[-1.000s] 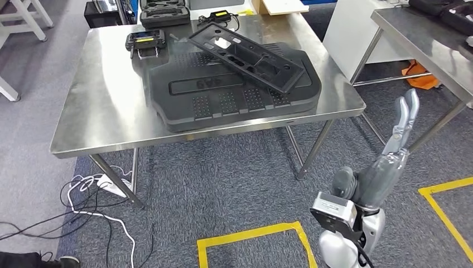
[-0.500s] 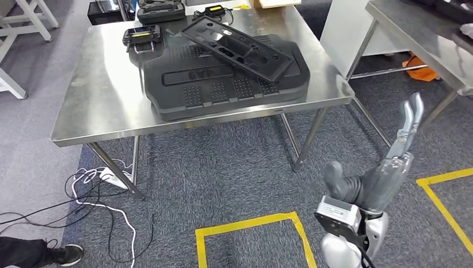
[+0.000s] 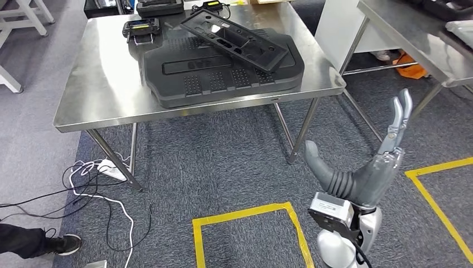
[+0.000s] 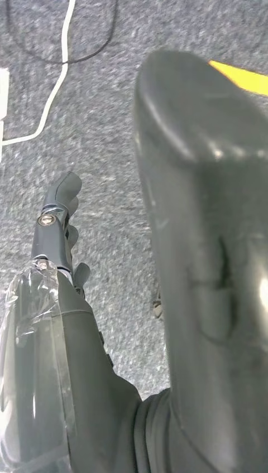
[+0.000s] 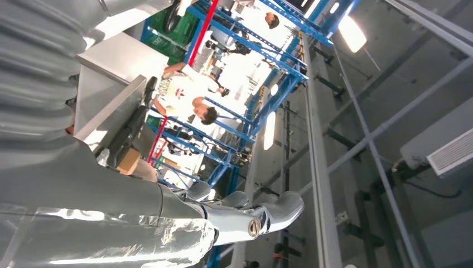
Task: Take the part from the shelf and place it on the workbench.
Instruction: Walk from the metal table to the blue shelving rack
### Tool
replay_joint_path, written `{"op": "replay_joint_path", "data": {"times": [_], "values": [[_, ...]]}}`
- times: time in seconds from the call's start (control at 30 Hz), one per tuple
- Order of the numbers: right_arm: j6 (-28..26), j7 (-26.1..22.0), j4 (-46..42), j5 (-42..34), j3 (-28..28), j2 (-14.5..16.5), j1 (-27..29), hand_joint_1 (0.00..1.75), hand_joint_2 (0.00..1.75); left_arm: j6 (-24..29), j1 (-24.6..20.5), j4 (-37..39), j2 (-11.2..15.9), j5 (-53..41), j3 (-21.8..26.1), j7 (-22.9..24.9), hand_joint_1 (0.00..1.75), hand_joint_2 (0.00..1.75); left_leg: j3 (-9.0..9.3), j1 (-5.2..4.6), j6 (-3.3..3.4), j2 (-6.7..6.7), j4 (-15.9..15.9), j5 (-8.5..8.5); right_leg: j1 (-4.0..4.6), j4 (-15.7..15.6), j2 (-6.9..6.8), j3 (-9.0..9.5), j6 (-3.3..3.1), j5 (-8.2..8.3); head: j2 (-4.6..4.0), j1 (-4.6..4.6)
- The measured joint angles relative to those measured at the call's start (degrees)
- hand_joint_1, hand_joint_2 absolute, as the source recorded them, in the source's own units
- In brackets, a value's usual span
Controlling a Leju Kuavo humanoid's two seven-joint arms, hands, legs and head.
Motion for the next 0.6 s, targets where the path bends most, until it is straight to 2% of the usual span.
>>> {"op": "replay_joint_path", "data": {"times": [0.03,0.1,0.13,0.17,0.2,0.27,0.3,0.33,0.43,0.47,0.5,0.53,0.6], "values": [[0.0,0.0,0.0,0.0,0.0,0.0,0.0,0.00,1.75,0.0,-0.1,0.0,0.0,0.0,0.0,0.0,0.00,0.00,-0.53,0.09,0.35,0.10,-0.1,0.50,-0.12,2.7,0.11,-1.06,0.29,-2.17,0.00,0.13],[0.0,0.0,0.1,-0.1,-0.1,0.0,0.1,0.00,1.75,0.0,-0.1,0.0,0.0,0.0,0.0,0.0,0.00,0.00,-1.88,0.00,0.62,0.14,0.2,1.29,-0.39,9.8,0.17,-3.51,0.78,-6.65,0.00,0.42],[0.0,0.0,0.1,-0.1,-0.1,0.0,0.1,0.00,1.75,0.0,-0.1,0.0,0.0,0.0,0.0,0.0,0.00,0.00,-2.56,-0.02,0.57,0.15,0.4,1.64,-0.51,12.3,0.17,-4.03,0.96,-7.78,0.00,0.46],[0.0,0.0,0.1,-0.1,-0.1,0.0,0.1,0.00,1.75,0.0,-0.1,0.0,0.0,0.0,0.0,0.0,0.00,0.00,-3.20,-0.01,0.50,0.15,0.6,1.94,-0.64,12.8,0.16,-3.52,1.09,-7.82,0.00,0.51],[0.0,0.0,0.1,-0.1,-0.1,0.0,0.1,0.00,1.75,0.0,-0.1,0.0,0.0,0.0,0.0,0.1,0.00,0.00,-3.77,0.02,0.37,0.15,0.9,2.18,-0.76,11.0,0.16,-1.80,1.15,-6.88,0.00,0.55],[0.0,0.0,0.1,-0.1,-0.1,0.0,0.0,0.00,1.75,0.0,-0.1,0.0,0.0,0.0,0.0,0.1,0.00,0.00,-4.58,0.08,-0.02,0.12,1.4,2.55,-0.92,3.0,0.16,3.56,1.11,-4.27,0.00,0.69],[0.0,0.0,0.1,-0.1,-0.2,0.0,0.0,0.00,1.75,0.0,-0.1,0.0,0.0,0.0,0.0,0.1,0.00,0.00,-4.85,0.04,-0.28,0.10,1.6,2.71,-0.84,-0.5,0.24,5.55,0.88,-3.34,0.00,0.76],[0.0,0.0,0.1,-0.1,-0.2,0.0,0.0,0.00,1.75,0.0,-0.1,0.0,0.0,0.0,0.0,0.1,0.00,0.00,-5.03,0.00,-0.60,0.09,1.8,2.90,-0.71,-2.6,0.31,6.58,0.62,-2.91,0.00,0.83],[0.0,0.0,0.1,-0.1,-0.2,0.0,0.0,0.00,1.75,0.0,-0.2,0.0,0.0,0.0,0.0,0.1,0.00,0.00,-5.34,0.04,-1.67,0.04,1.9,3.39,-0.44,-3.3,0.41,6.34,-0.54,-2.13,0.00,0.87],[0.0,0.0,0.1,-0.1,-0.2,0.0,0.0,0.00,1.75,0.0,-0.2,0.0,0.0,0.0,0.0,0.1,0.00,0.00,-5.62,0.12,-1.99,-0.02,2.5,2.86,-0.49,-3.4,0.33,6.13,-1.00,-1.72,0.00,0.82],[0.0,0.0,0.1,-0.1,-0.3,0.1,0.0,0.00,1.75,0.0,-0.2,0.0,0.0,0.0,0.0,0.1,0.00,0.00,-6.16,0.18,-2.28,-0.07,3.8,1.70,-0.57,-3.6,0.23,5.84,-1.46,-1.29,0.00,0.72],[0.0,0.0,0.1,0.0,-0.3,0.1,0.0,0.00,1.75,0.0,-0.2,0.0,0.0,0.0,0.0,0.1,0.00,0.00,-7.12,0.24,-2.50,-0.12,6.2,-0.25,-0.63,-3.7,0.12,5.44,-1.84,-0.88,0.00,0.55],[0.0,0.0,0.1,0.0,-0.3,0.1,0.0,0.00,1.75,0.0,-0.1,0.0,0.0,0.0,0.0,0.1,0.00,0.00,-9.61,0.25,-2.82,-0.14,13.2,-4.68,-0.49,-3.5,0.02,4.44,-2.19,-0.31,0.00,0.20]]}}
